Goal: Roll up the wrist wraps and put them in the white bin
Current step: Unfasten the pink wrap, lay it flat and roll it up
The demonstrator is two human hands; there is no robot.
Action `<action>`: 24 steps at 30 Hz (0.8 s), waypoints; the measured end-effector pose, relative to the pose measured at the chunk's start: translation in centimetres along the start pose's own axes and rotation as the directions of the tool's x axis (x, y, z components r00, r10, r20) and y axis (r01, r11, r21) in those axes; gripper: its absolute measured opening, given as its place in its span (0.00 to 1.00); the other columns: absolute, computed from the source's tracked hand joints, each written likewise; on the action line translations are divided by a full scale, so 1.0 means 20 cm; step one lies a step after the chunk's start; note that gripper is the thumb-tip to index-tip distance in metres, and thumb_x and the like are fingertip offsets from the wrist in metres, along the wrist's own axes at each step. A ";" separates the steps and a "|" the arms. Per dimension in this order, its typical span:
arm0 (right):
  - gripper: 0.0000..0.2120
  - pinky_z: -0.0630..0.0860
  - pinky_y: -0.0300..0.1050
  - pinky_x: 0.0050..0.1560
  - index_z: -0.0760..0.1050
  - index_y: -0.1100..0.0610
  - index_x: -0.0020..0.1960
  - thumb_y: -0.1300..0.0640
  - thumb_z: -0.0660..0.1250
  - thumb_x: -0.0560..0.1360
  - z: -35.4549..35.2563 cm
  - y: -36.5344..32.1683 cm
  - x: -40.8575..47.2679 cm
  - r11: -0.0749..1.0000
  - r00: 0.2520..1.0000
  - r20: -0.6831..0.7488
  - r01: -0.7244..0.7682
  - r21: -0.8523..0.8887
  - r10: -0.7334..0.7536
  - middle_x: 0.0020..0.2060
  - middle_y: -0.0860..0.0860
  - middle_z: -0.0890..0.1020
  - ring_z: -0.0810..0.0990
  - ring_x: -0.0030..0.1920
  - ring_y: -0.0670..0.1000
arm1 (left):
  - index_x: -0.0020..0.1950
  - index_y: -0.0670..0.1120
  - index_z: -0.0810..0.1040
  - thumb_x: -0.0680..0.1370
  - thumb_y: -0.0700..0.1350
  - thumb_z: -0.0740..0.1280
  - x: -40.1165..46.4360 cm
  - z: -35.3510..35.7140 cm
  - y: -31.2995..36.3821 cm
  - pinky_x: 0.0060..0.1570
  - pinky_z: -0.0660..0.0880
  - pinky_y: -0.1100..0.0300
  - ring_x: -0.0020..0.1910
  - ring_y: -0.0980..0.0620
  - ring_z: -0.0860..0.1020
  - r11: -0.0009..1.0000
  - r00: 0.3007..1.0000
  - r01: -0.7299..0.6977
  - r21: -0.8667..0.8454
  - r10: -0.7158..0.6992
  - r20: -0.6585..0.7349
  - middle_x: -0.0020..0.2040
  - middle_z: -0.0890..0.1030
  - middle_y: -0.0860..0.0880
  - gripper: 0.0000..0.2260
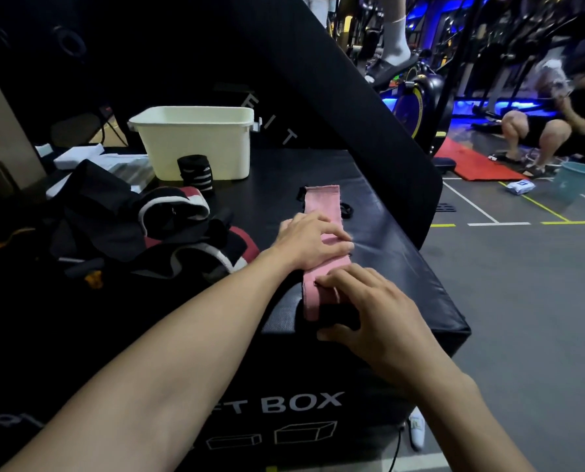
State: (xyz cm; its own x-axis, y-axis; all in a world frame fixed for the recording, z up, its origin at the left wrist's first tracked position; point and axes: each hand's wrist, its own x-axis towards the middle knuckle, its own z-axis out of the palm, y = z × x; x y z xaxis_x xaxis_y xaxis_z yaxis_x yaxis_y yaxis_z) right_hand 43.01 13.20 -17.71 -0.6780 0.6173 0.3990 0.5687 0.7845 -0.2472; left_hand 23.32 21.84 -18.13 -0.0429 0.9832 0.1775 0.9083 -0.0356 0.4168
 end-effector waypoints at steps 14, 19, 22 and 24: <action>0.25 0.76 0.50 0.52 0.71 0.45 0.65 0.43 0.76 0.72 -0.16 -0.03 -0.02 0.998 0.981 0.190 0.036 0.054 -0.046 0.53 0.44 0.85 0.81 0.53 0.51 | 0.71 0.67 0.73 0.81 0.66 0.61 -0.17 -0.09 -0.04 0.78 0.50 0.37 0.76 0.50 0.65 0.995 0.991 -0.034 0.092 0.022 0.133 0.75 0.72 0.59 0.19; 0.18 0.76 0.49 0.50 0.70 0.44 0.58 0.43 0.74 0.74 -0.16 -0.04 -0.02 0.992 0.960 0.278 -0.067 0.105 0.036 0.47 0.42 0.83 0.79 0.48 0.48 | 0.69 0.53 0.76 0.80 0.60 0.67 -0.25 -0.05 -0.08 0.75 0.62 0.48 0.70 0.50 0.75 0.999 1.000 -0.018 -0.041 0.018 0.015 0.69 0.79 0.52 0.20; 0.16 0.77 0.47 0.52 0.73 0.45 0.59 0.45 0.74 0.75 -0.19 -0.04 0.02 0.983 0.947 0.319 -0.098 0.154 0.044 0.48 0.42 0.82 0.80 0.49 0.45 | 0.63 0.57 0.79 0.76 0.62 0.69 -0.25 -0.04 -0.09 0.67 0.73 0.50 0.66 0.49 0.76 0.996 0.998 0.007 -0.088 -0.012 -0.057 0.64 0.80 0.52 0.18; 0.14 0.77 0.49 0.53 0.75 0.46 0.59 0.45 0.73 0.76 -0.21 -0.03 0.07 0.986 0.930 0.366 -0.082 0.146 0.024 0.48 0.44 0.82 0.80 0.49 0.45 | 0.60 0.59 0.79 0.75 0.63 0.69 -0.26 -0.03 -0.09 0.66 0.73 0.48 0.65 0.50 0.75 0.993 0.997 0.004 -0.114 -0.012 -0.070 0.62 0.81 0.53 0.16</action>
State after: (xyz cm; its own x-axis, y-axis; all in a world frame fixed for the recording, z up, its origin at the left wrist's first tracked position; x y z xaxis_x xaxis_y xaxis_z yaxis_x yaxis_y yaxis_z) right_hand 43.60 13.39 -13.36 -0.7877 0.6146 0.0424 0.5487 0.7312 -0.4053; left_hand 21.54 16.74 -19.22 -0.0833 0.9685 0.2347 0.8545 -0.0517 0.5168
